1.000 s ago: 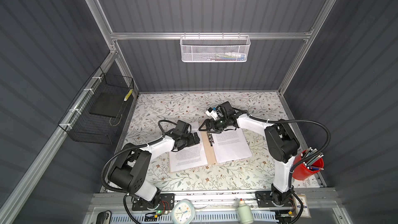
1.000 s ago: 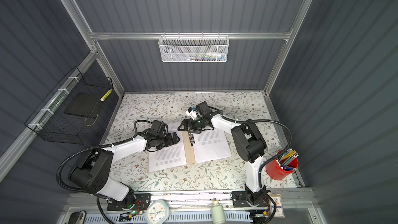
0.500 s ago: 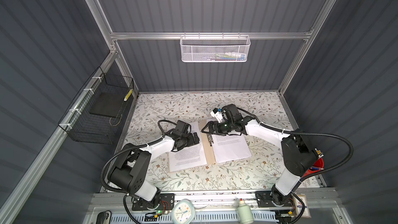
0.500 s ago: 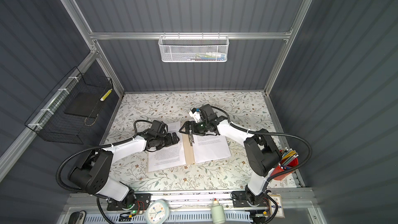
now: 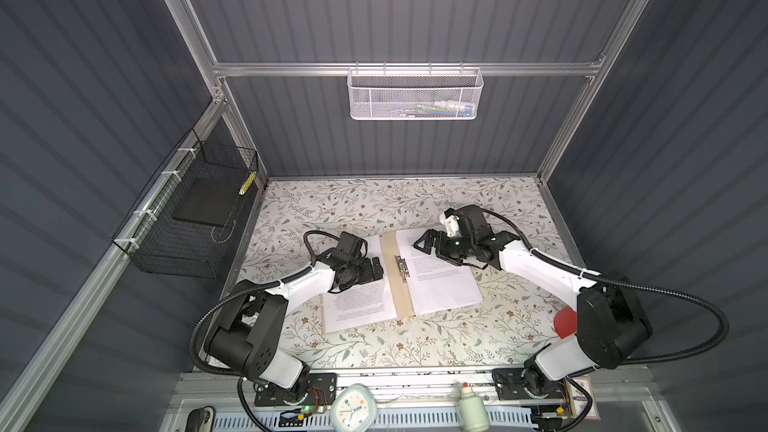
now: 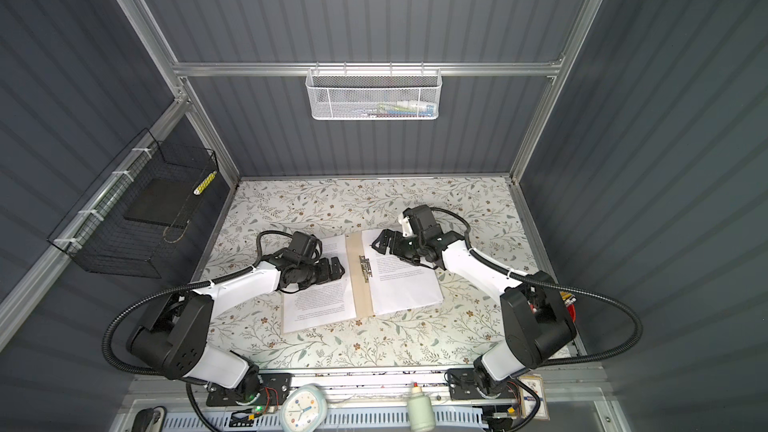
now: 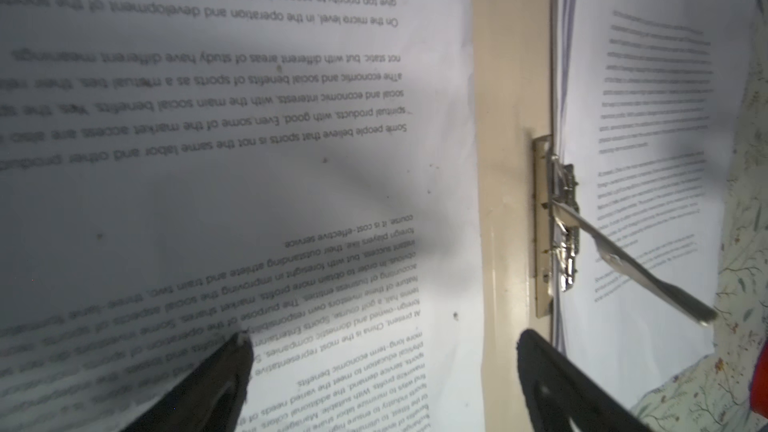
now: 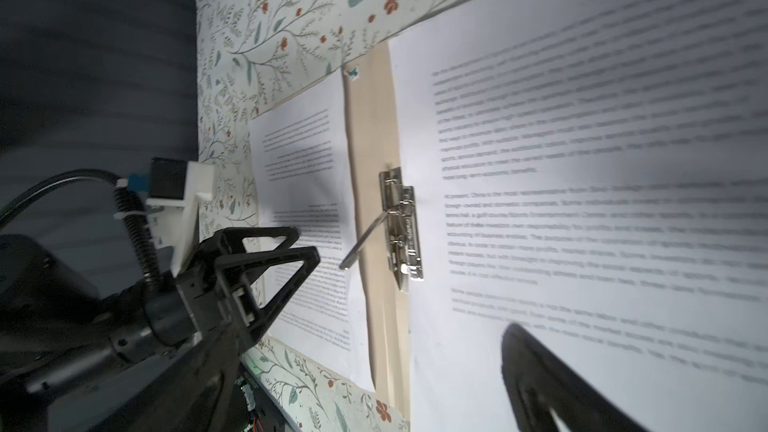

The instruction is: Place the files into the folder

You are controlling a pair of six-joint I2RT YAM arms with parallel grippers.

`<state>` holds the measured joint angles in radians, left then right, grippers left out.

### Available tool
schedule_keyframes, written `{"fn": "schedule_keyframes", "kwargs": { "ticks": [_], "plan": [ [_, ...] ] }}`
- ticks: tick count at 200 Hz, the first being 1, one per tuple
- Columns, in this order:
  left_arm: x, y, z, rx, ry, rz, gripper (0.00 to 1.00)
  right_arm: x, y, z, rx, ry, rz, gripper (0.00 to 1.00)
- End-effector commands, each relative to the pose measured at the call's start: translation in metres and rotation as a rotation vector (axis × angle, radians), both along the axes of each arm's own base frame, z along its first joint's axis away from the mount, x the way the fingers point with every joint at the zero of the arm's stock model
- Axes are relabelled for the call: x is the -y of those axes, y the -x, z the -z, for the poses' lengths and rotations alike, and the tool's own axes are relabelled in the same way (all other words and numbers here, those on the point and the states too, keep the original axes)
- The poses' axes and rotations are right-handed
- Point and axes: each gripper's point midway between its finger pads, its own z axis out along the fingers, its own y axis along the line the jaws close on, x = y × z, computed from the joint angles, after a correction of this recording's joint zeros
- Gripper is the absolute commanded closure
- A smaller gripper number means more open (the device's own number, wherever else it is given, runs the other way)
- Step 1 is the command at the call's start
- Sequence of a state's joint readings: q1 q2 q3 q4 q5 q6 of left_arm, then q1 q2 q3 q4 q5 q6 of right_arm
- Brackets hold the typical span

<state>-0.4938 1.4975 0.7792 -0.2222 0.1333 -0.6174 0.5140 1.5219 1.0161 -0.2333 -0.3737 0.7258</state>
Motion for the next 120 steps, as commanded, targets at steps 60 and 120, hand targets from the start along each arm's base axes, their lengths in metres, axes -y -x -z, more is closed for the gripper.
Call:
{"fn": "schedule_keyframes", "kwargs": {
  "ticks": [60, 120],
  "plan": [
    [0.054, -0.007, -0.039, 0.1, 0.286, 0.185, 0.0, -0.024, 0.007, 0.005, -0.057, -0.071, 0.032, 0.22],
    [0.041, 0.002, -0.005, 0.042, 0.205, 0.17, 0.0, -0.022, 0.017, 0.026, -0.198, -0.014, 0.125, 0.37]
  ]
}}
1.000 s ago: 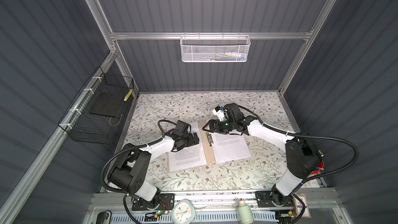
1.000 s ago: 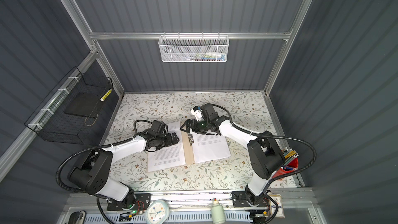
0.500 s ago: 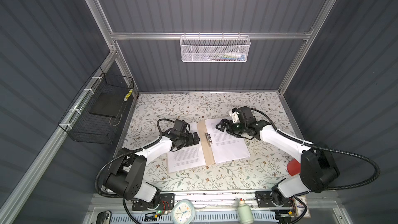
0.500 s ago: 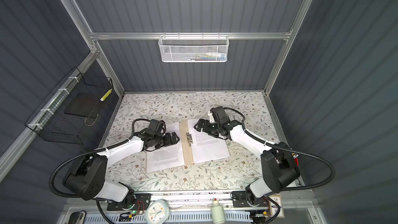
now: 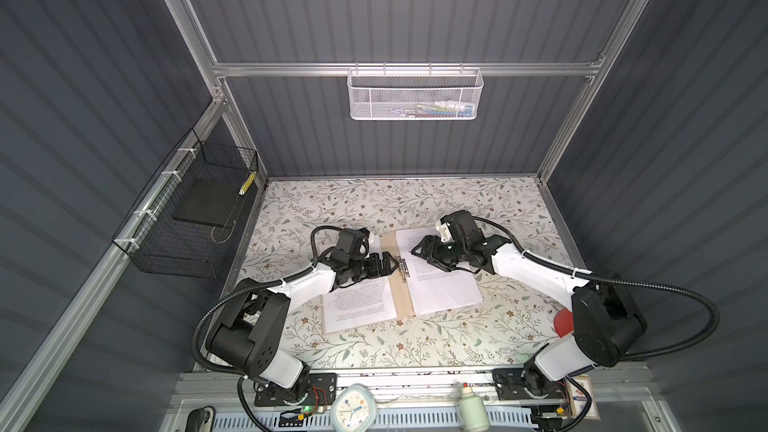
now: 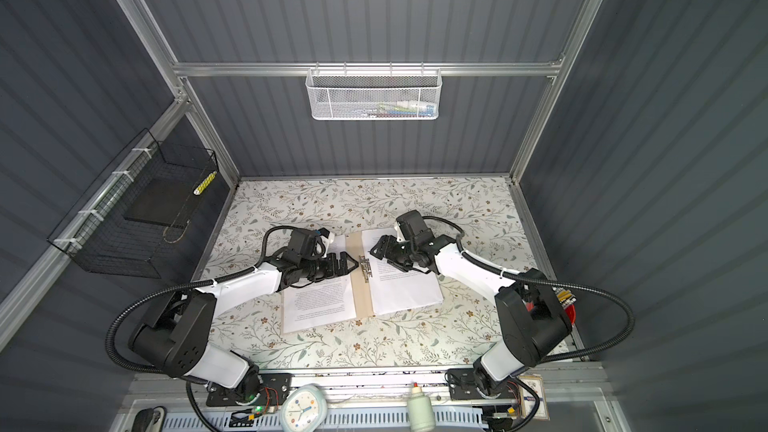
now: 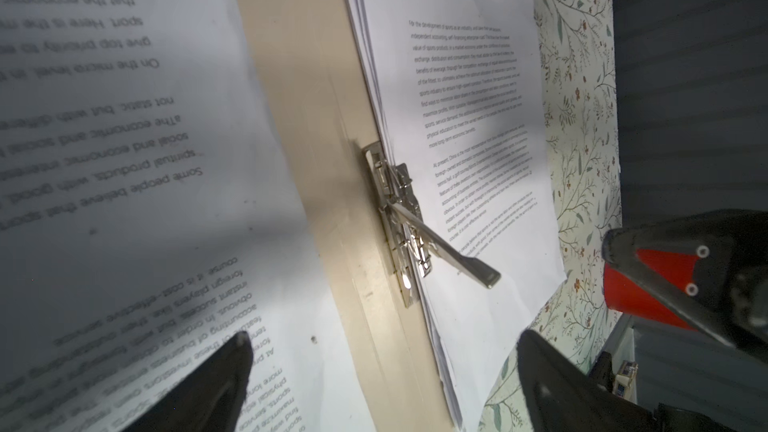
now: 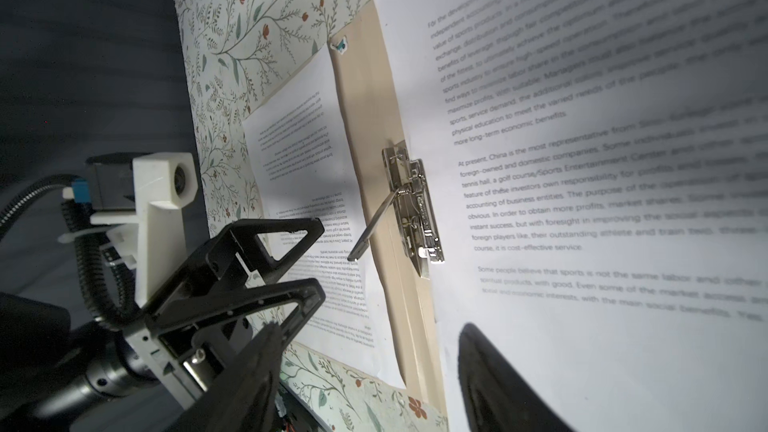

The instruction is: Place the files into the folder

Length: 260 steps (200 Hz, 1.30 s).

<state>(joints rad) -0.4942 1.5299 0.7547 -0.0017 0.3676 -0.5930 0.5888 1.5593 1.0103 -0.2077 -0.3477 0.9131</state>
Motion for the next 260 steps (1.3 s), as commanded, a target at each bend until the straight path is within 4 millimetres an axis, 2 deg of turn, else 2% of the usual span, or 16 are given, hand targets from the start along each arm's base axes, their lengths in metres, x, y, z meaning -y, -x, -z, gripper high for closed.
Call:
{"fn": "schedule_keyframes", "kwargs": {
  "ticks": [1, 44, 67, 96, 165, 260],
  "plan": [
    [-0.006, 0.006, 0.016, -0.021, -0.034, 0.013, 0.0, 0.001, 0.003, 0.012, -0.079, 0.025, 0.05, 0.37],
    [-0.021, 0.021, 0.043, -0.08, -0.095, -0.02, 0.0, -0.002, 0.005, 0.017, -0.145, 0.021, 0.095, 0.48],
    [-0.032, 0.027, 0.054, -0.097, -0.141, -0.048, 0.0, -0.013, 0.012, 0.021, -0.208, 0.001, 0.061, 0.5],
    [-0.039, 0.034, 0.061, -0.107, -0.162, -0.054, 0.0, -0.028, 0.007, 0.024, -0.241, -0.03, 0.051, 0.52],
    [-0.037, 0.037, 0.062, -0.113, -0.146, -0.048, 0.0, -0.051, -0.001, 0.034, -0.31, -0.069, 0.063, 0.61],
    [-0.038, 0.039, 0.063, -0.107, -0.141, -0.046, 0.0, -0.058, -0.002, 0.043, -0.342, -0.083, 0.073, 0.7]
  ]
}}
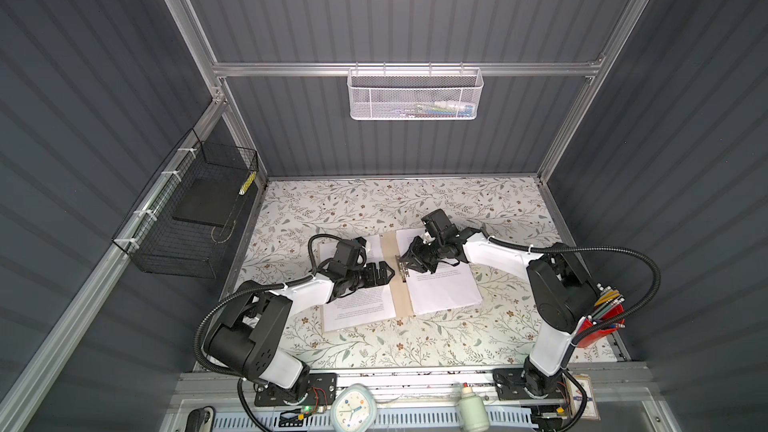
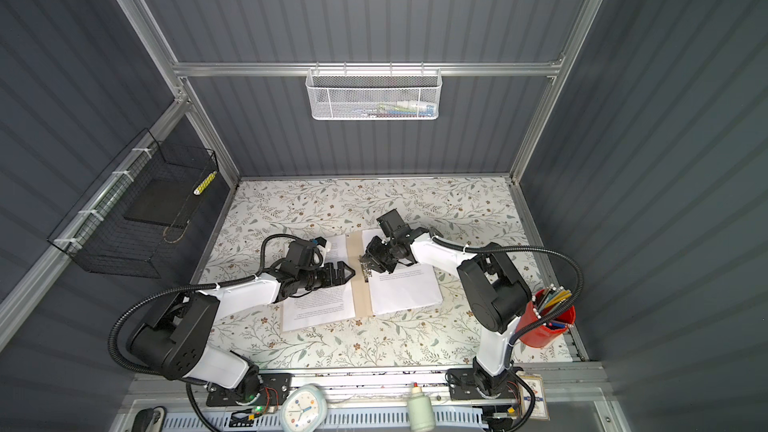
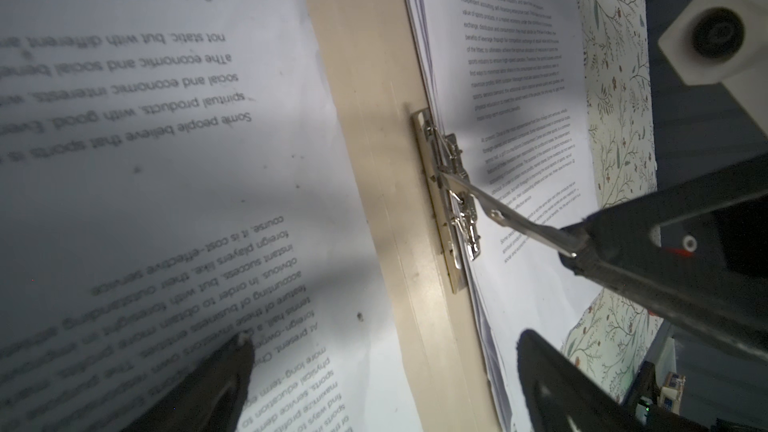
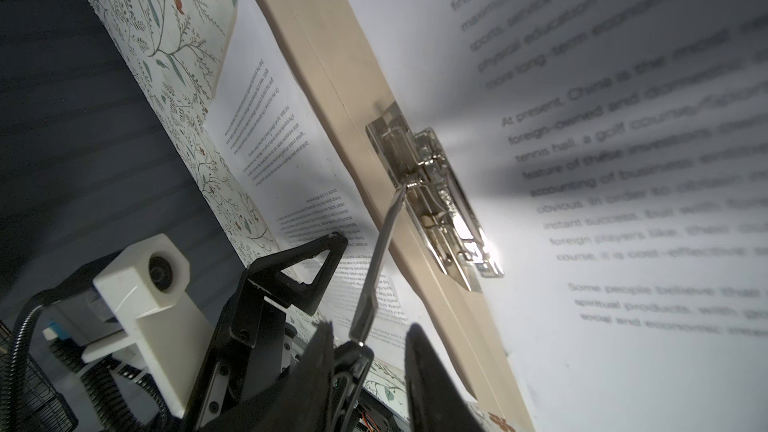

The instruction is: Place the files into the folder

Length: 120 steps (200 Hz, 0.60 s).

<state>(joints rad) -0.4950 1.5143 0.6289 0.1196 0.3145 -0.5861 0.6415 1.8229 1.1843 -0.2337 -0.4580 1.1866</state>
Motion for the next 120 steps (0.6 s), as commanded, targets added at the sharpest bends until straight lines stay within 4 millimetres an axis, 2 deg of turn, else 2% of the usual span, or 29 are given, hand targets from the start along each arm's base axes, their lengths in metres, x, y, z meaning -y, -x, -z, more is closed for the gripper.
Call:
{"fn": "schedule_keyframes", "kwargs": {
  "ticks": [1, 22, 120],
  "plan": [
    [-0.023, 0.029, 0.039, -0.14, -0.107, -0.02, 0.0, -0.007, 0.001, 0.002, -0.021, -0.015, -0.002, 0.7],
    [-0.023, 0.03, 0.039, -0.14, -0.107, -0.02, 0.0, -0.01, 0.001, 0.002, -0.025, -0.023, -0.003, 0.74],
    [-0.025, 0.032, 0.038, -0.137, -0.108, -0.025, 0.0, -0.007, 0.007, 0.016, -0.06, -0.031, 0.019, 0.81]
  ]
}}
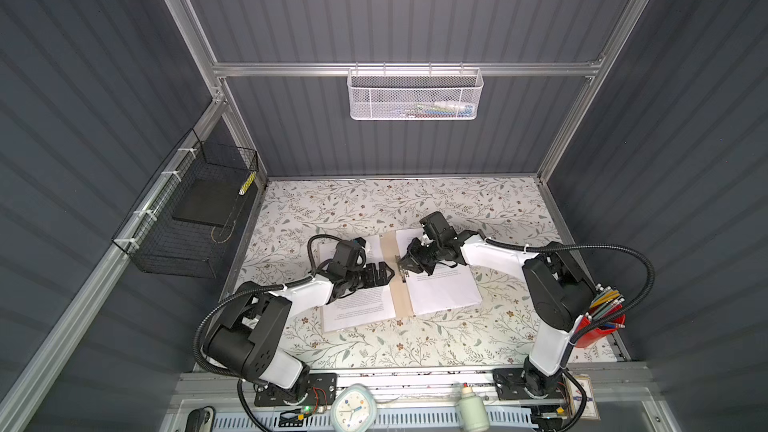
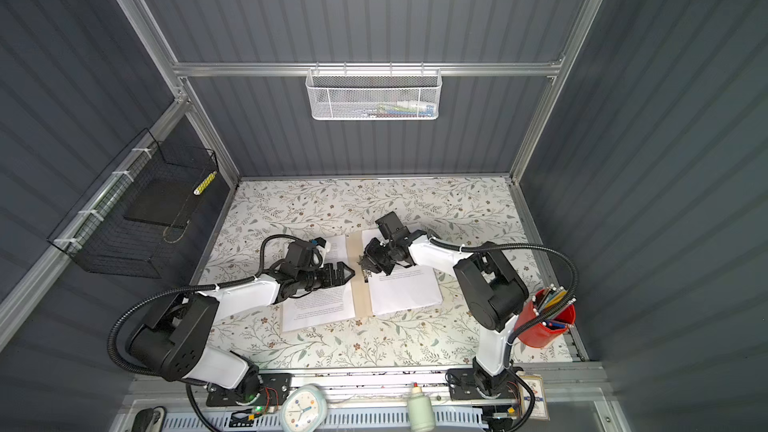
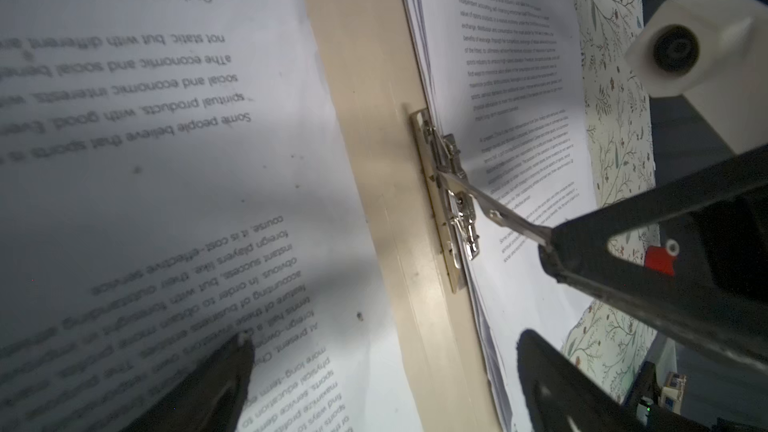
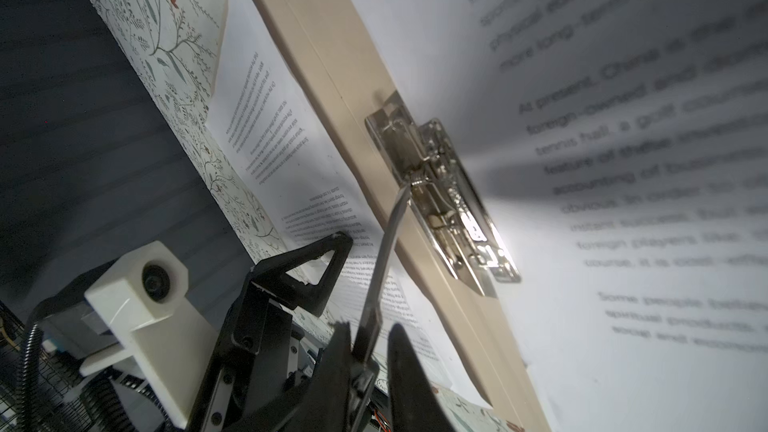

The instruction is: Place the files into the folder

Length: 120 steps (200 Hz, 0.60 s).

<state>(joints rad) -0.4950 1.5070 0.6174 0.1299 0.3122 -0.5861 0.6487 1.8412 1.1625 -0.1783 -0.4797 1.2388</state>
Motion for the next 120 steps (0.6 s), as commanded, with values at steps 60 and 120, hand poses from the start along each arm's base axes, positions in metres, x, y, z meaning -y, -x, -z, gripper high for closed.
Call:
{"fn": "schedule_keyframes", "kwargs": {
  "ticks": [60, 120],
  "plan": [
    [-0.026, 0.031, 0.038, -0.143, -0.115, -0.03, 0.0, 0.002, 0.008, 0.011, -0.035, -0.01, 0.013, 0.84],
    [-0.029, 0.03, 0.041, -0.154, -0.134, -0.048, 0.0, 0.007, 0.015, 0.019, -0.051, -0.011, 0.028, 1.0]
  ]
}}
